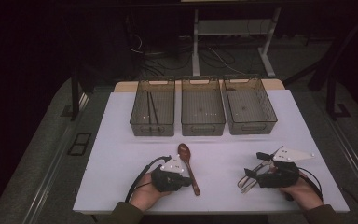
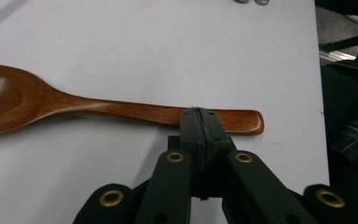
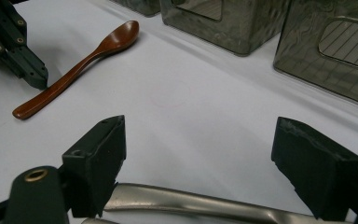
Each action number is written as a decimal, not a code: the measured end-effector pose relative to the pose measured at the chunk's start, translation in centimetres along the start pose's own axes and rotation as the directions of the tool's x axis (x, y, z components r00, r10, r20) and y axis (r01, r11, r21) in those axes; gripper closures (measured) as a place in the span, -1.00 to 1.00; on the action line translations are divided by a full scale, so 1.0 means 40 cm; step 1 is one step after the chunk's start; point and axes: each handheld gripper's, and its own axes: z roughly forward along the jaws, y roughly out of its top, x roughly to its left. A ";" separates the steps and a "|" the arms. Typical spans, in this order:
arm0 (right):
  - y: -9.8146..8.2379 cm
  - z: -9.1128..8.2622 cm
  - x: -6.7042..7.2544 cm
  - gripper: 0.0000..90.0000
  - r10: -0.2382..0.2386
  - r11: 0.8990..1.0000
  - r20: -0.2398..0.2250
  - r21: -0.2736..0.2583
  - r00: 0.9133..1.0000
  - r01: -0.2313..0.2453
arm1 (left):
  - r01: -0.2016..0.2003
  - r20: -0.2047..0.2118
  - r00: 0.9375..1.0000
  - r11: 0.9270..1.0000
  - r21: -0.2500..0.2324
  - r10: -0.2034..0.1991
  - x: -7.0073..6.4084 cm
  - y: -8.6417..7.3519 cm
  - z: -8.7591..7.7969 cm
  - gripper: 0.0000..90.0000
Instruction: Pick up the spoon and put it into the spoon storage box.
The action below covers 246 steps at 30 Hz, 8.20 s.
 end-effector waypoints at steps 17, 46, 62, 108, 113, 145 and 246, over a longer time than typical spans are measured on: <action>0.000 0.002 0.000 -0.62 -0.002 1.000 0.001 -0.003 1.000 0.002 | -0.024 -0.013 1.000 1.000 -0.009 0.024 0.019 0.043 0.045 0.98; -0.001 0.000 -0.002 -0.62 0.005 1.000 0.006 -0.005 1.000 -0.005 | -0.011 -0.082 0.997 1.000 -0.013 0.010 0.108 0.131 0.122 0.98; -0.002 -0.003 -0.005 -0.62 0.006 1.000 0.009 -0.010 1.000 -0.006 | 0.016 -0.115 0.993 0.999 -0.035 -0.020 0.145 0.164 0.148 0.97; -0.002 -0.004 -0.005 -0.62 0.000 1.000 0.017 -0.008 1.000 0.000 | 0.159 -0.184 0.971 0.987 0.008 -0.155 0.241 0.069 0.008 -0.03; -0.002 -0.004 -0.004 -0.62 -0.004 1.000 0.019 -0.008 1.000 0.004 | 0.130 -0.186 0.975 0.991 0.028 -0.122 0.232 0.072 0.013 0.02; -0.002 -0.005 -0.004 -0.62 -0.007 1.000 0.023 -0.006 1.000 0.007 | 0.071 -0.098 0.993 0.997 0.043 -0.066 0.206 0.088 -0.010 0.77; 0.002 -0.008 -0.004 -0.62 -0.002 1.000 0.012 -0.018 1.000 0.002 | 0.189 -0.344 0.909 0.968 -0.162 -0.235 0.366 0.312 -0.070 0.12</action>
